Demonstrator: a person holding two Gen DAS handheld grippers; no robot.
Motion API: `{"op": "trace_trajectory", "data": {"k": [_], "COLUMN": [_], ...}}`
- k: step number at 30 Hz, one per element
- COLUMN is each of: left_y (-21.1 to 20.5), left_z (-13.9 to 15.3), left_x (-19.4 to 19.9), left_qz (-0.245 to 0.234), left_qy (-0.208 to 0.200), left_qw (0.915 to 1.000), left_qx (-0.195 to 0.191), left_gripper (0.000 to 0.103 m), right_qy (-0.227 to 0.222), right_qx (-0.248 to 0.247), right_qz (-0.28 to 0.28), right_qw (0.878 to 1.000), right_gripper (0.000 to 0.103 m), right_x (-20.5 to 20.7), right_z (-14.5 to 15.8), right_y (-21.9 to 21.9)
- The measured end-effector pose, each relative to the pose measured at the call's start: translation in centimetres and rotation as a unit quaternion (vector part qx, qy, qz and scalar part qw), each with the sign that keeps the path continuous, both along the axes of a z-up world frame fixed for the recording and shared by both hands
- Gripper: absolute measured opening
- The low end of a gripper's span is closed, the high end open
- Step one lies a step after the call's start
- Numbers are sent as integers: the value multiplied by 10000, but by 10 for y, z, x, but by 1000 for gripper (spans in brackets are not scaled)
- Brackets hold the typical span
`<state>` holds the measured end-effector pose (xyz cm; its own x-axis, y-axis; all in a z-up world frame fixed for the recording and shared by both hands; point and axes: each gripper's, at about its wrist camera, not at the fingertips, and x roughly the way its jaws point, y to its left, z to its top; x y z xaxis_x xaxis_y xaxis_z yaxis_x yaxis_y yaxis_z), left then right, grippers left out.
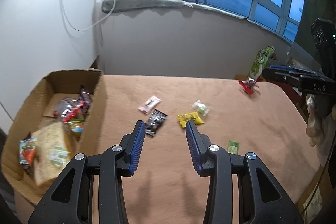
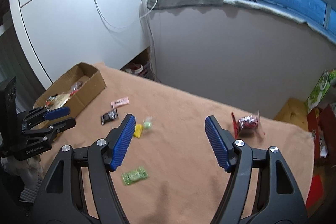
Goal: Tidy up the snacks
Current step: 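Move both open tools back over the remaining snacks on the table, then grasp the black wrapper with the left tool while the right tool grasps the green candy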
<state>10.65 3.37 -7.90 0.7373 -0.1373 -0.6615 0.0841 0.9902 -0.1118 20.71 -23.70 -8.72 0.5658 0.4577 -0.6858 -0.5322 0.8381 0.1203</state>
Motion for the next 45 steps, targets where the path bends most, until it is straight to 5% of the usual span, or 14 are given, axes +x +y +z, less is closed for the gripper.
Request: {"op": "trace_trajectory", "data": {"k": [16, 38, 45], "left_y": [-20, -9, -16], "left_z": [-47, -64, -65], "left_x": [52, 74, 71], "left_qz": [-51, -214, -391], "left_qy": [590, 629, 645], "left_qw": [9982, 9977, 9968], "left_qx": [84, 137, 246], "left_gripper": [39, 39, 38], "right_qy": [663, 755, 702], "right_qx": [-704, -889, -933], "right_qz": [965, 1409, 1355], "right_qw": [9906, 9831, 9839], "right_gripper": [71, 71, 48], "right_x": [-58, -46, -42], "right_z": [-85, -110, -108], "right_y": [34, 55, 50]}}
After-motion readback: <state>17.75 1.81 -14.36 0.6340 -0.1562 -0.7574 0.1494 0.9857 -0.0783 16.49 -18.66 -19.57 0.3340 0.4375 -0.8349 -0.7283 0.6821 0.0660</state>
